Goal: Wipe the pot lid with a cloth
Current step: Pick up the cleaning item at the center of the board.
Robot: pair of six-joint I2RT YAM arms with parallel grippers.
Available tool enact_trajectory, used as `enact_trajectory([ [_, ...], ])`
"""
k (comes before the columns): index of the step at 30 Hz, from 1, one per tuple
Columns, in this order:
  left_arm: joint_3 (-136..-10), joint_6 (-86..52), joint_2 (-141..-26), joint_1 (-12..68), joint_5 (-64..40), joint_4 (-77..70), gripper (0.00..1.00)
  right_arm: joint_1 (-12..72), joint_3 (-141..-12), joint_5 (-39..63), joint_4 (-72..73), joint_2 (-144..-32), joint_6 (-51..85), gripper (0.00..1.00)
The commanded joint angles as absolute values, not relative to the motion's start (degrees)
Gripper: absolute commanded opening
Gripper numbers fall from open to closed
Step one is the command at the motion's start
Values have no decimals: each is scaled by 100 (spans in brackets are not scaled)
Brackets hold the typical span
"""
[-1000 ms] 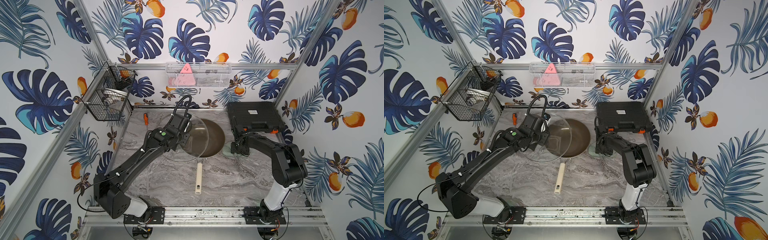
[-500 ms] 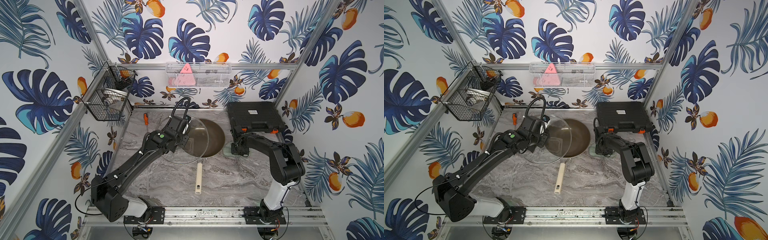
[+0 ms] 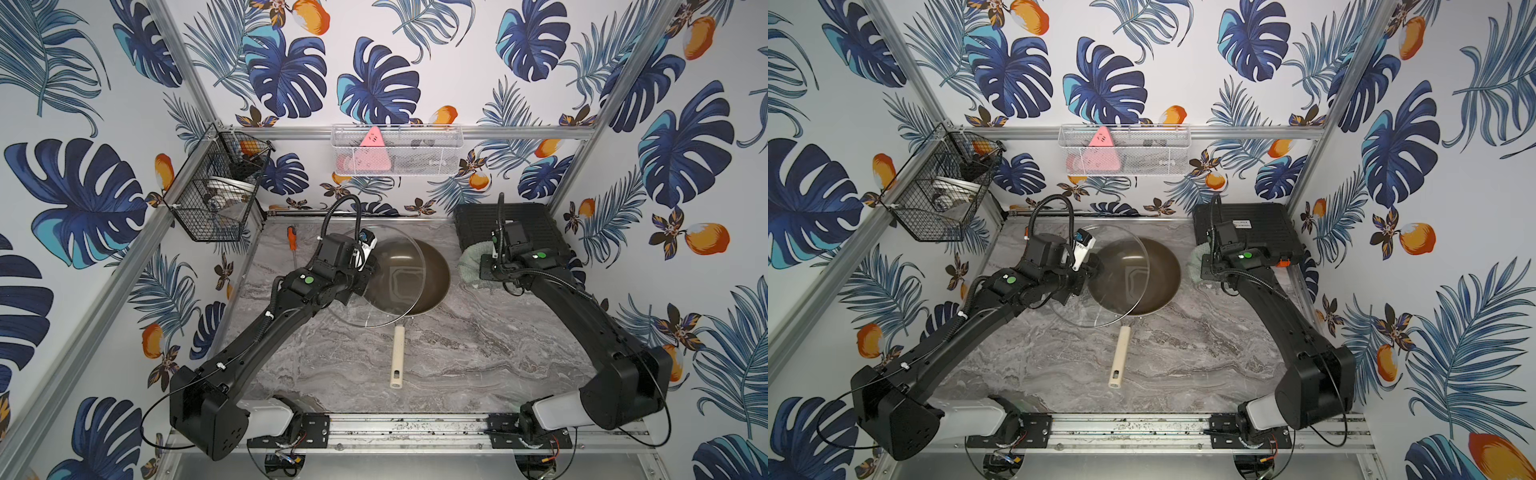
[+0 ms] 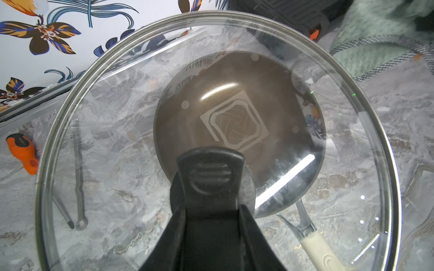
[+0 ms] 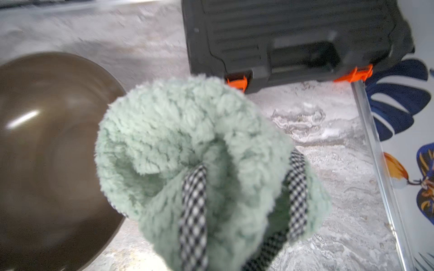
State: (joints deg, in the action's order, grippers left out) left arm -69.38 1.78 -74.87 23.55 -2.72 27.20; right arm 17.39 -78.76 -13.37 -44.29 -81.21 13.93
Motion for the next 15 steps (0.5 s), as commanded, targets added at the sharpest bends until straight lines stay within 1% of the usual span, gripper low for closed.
enact_trajectory([
  [1,-6910,-261,-7379,2167,-1206,1264,0,1722,-8213,-790,-4694,-7826,1119,0],
  [7,-6718,-1491,-7557,1600,-2868,-111,0,1721,-8685,43,-4761,-7622,954,0],
  [11,-6214,-2916,-7704,1198,-3886,-2035,0,1718,-8585,701,-4501,-7366,866,0],
  [15,-5843,-4645,-8115,817,-4515,-4108,0,1711,-8380,1216,-4160,-7080,815,0],
])
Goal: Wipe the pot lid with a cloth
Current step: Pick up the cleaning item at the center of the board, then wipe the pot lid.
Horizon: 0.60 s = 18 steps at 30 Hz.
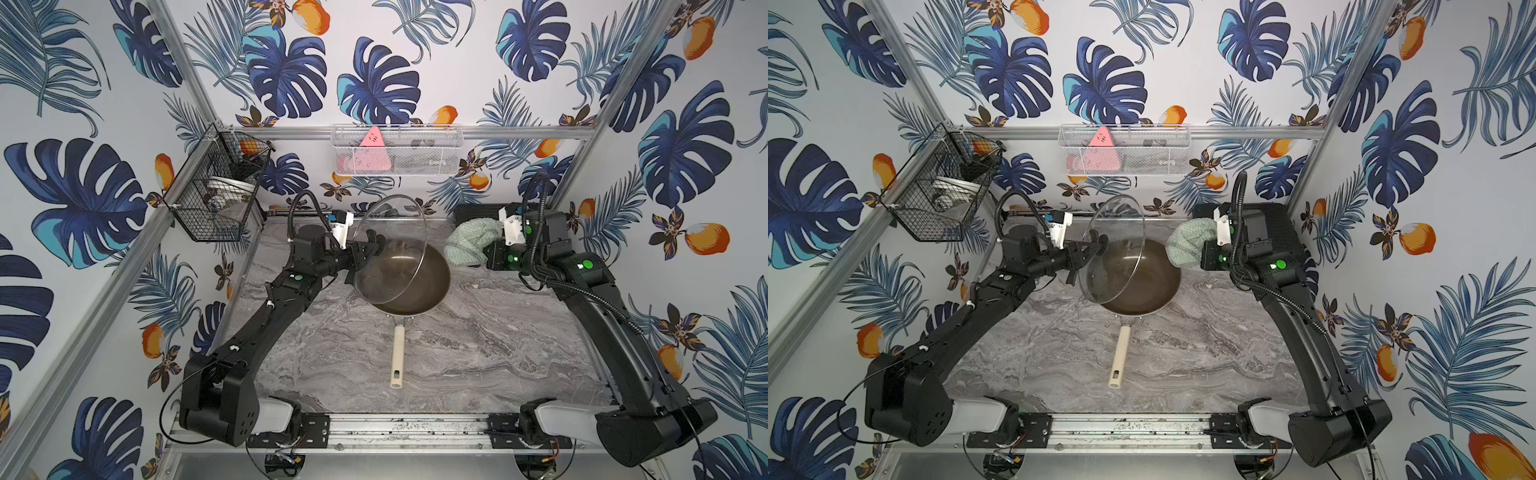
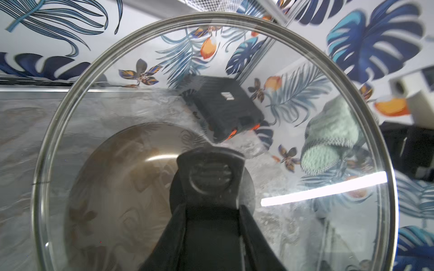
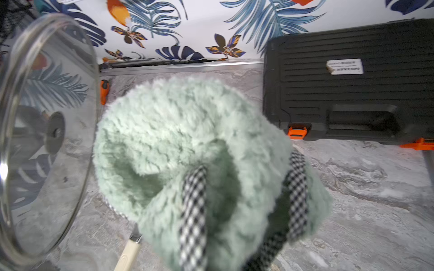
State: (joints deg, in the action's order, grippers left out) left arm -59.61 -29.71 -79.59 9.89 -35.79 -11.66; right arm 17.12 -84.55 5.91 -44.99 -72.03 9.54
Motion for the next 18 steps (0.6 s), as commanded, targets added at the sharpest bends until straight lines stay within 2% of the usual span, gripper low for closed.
enact_trajectory([
  [1,-5754,-5202,-8285,730,-4634,-4802,0,1709,-8352,1441,-4107,-7042,790,0],
  [5,-5674,-7510,-9218,495,-4782,-7648,0,1711,-8166,2275,-3724,-6980,743,0],
  [7,-5796,-8380,-9633,445,-4755,-8613,0,1713,-8082,2579,-3502,-7007,756,0],
  [18,-6201,-9115,-9971,431,-5293,-8809,0,1713,-8293,3324,-2611,-7663,713,0],
])
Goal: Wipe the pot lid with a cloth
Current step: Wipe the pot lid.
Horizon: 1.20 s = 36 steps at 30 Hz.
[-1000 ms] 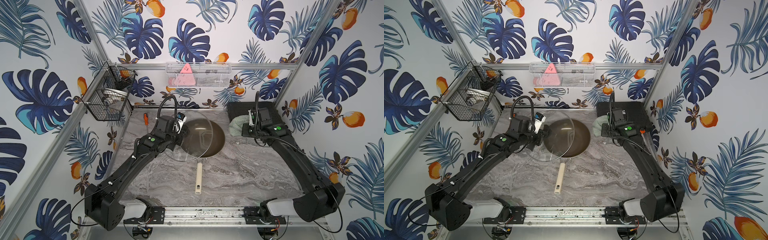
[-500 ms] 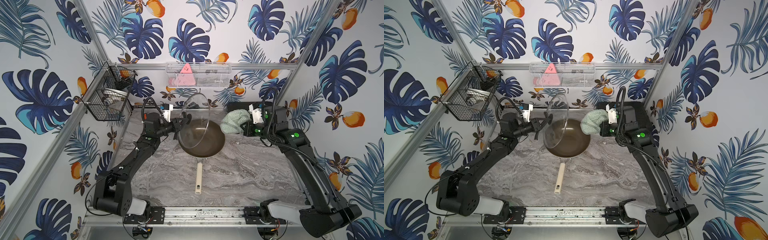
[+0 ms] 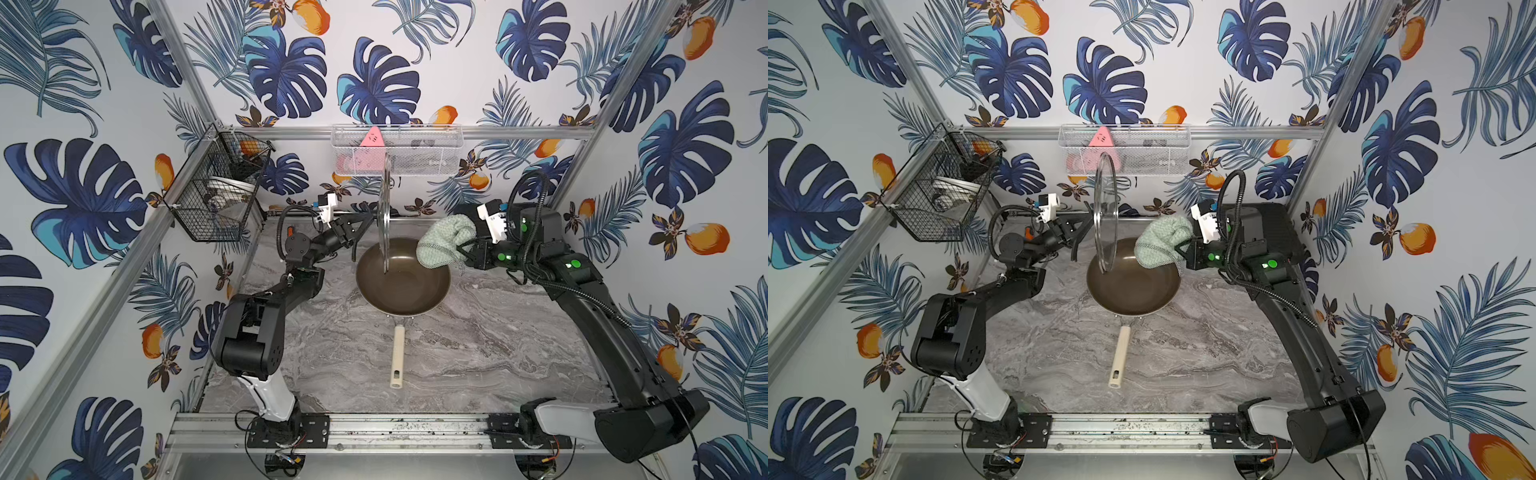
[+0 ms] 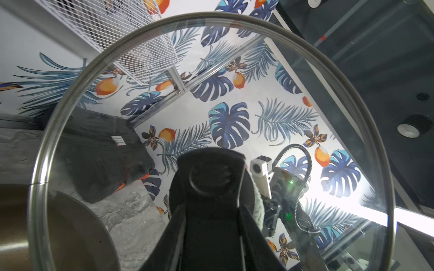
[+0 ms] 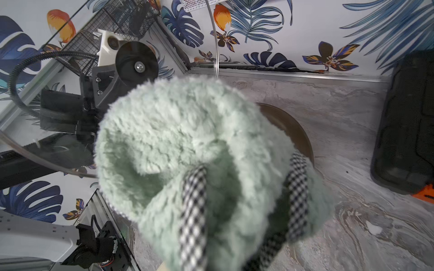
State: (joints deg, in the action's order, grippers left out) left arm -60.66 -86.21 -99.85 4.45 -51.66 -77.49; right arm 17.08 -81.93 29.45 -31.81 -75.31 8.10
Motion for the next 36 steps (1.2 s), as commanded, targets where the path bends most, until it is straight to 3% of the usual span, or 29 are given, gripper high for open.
enact_trajectory([
  [1,-6207,-9140,-9968,431,-5349,-8764,0,1709,-8326,3431,-2465,-7760,737,0],
  [16,-6298,-7977,-9475,431,-5872,-6938,0,1838,-9484,5648,-1030,-9159,1673,0],
  [29,-6284,-8618,-9718,431,-5845,-7561,0,2373,-9953,5784,-986,-9381,1801,0],
  [36,-6490,-9618,-9860,431,-5917,-8501,0,2435,-10279,5666,-697,-9737,2068,0],
])
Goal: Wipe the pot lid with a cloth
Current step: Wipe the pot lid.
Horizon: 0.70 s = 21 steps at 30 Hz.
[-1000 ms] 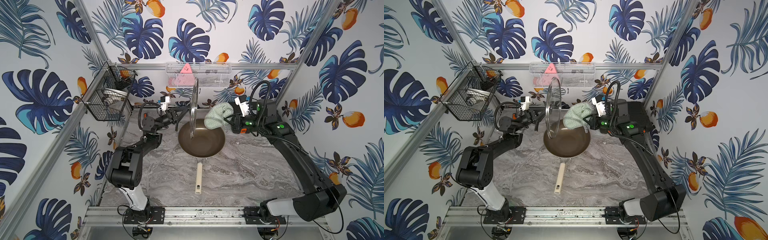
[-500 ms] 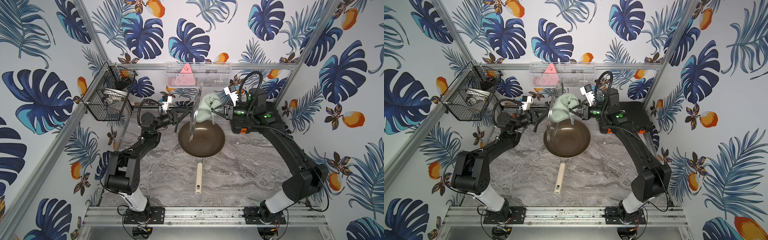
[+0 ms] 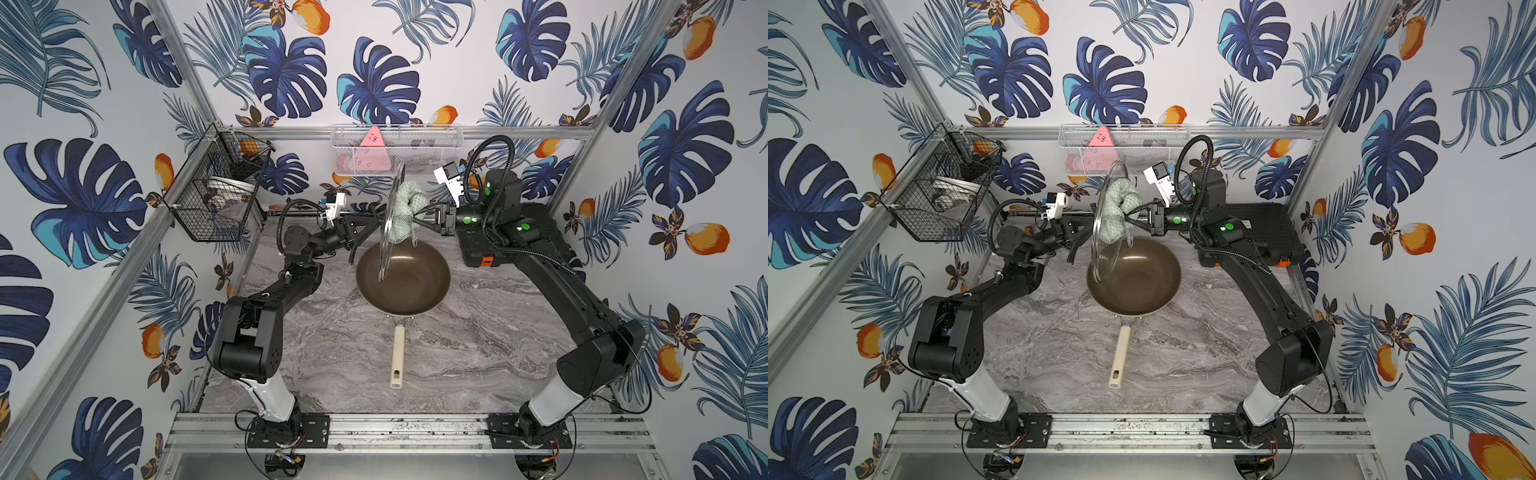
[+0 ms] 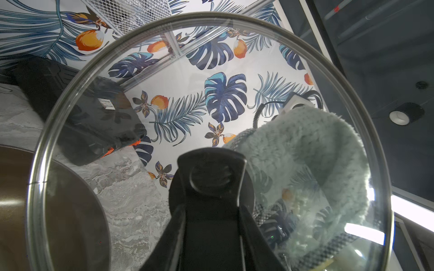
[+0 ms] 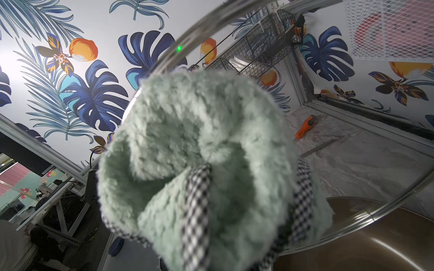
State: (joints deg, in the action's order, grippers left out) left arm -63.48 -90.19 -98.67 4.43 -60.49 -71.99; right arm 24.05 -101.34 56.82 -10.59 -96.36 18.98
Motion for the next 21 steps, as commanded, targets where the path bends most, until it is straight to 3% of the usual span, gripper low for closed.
enact_trajectory([
  [1,-6512,-9724,-9869,431,-5930,-8571,0,2443,-10353,5637,-678,-9807,2096,0],
  [21,-6290,-9813,-9677,483,-6100,-8572,0,2575,-11452,5556,-346,-10518,2565,0],
])
